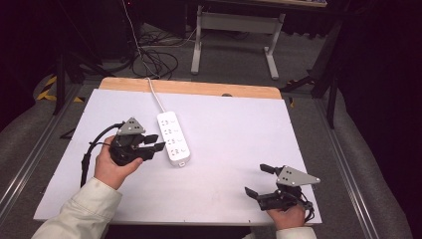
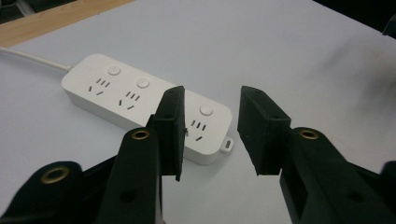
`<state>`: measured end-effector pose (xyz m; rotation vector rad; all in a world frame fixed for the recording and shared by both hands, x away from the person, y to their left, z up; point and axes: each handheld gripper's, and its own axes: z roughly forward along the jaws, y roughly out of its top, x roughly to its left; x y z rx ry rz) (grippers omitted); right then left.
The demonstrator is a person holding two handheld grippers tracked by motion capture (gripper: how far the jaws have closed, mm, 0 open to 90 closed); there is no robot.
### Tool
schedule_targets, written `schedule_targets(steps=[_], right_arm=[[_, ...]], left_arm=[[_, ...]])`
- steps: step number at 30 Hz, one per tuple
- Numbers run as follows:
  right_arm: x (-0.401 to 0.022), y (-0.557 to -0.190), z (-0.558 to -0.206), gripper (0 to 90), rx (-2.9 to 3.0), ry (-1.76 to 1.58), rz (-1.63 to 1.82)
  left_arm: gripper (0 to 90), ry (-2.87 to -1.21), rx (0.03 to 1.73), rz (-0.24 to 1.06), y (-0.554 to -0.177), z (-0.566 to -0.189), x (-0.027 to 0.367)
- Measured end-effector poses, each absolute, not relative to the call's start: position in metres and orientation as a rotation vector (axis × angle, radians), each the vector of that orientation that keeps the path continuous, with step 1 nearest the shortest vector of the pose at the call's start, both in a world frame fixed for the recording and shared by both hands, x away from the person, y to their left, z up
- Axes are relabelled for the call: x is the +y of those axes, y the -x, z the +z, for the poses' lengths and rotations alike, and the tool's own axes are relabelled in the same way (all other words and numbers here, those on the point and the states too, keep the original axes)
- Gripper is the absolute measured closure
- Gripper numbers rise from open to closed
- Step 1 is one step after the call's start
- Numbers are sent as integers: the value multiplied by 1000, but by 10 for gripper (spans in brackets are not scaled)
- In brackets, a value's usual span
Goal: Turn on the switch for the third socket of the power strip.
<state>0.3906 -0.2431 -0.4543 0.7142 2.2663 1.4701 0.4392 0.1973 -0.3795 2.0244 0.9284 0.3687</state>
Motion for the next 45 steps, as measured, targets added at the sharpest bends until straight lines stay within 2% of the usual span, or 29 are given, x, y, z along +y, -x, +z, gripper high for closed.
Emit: schedule_targets(steps=[4,6,15,24,34,45], right_arm=[[-243,-390,-454,77,2267,-707,1473],[-244,-390,-454,77,2267,-706,1475],[-244,-390,-454,77,2264,-703,1480],[-245,-390,-453,77,2262,-701,1486],[-246,-390,-453,77,2260,-698,1490],[-247,-389,-453,77,2257,-700,1498]], left_arm=[[684,-2029,930,371,-447,-383,198],[730,-2013,937,332,-452,-385,198],[895,-2018,937,345,-464,-393,190],[900,-1996,933,336,-476,-402,185],[900,-2001,882,394,-490,-418,178],[900,-2000,912,395,-505,-436,169]])
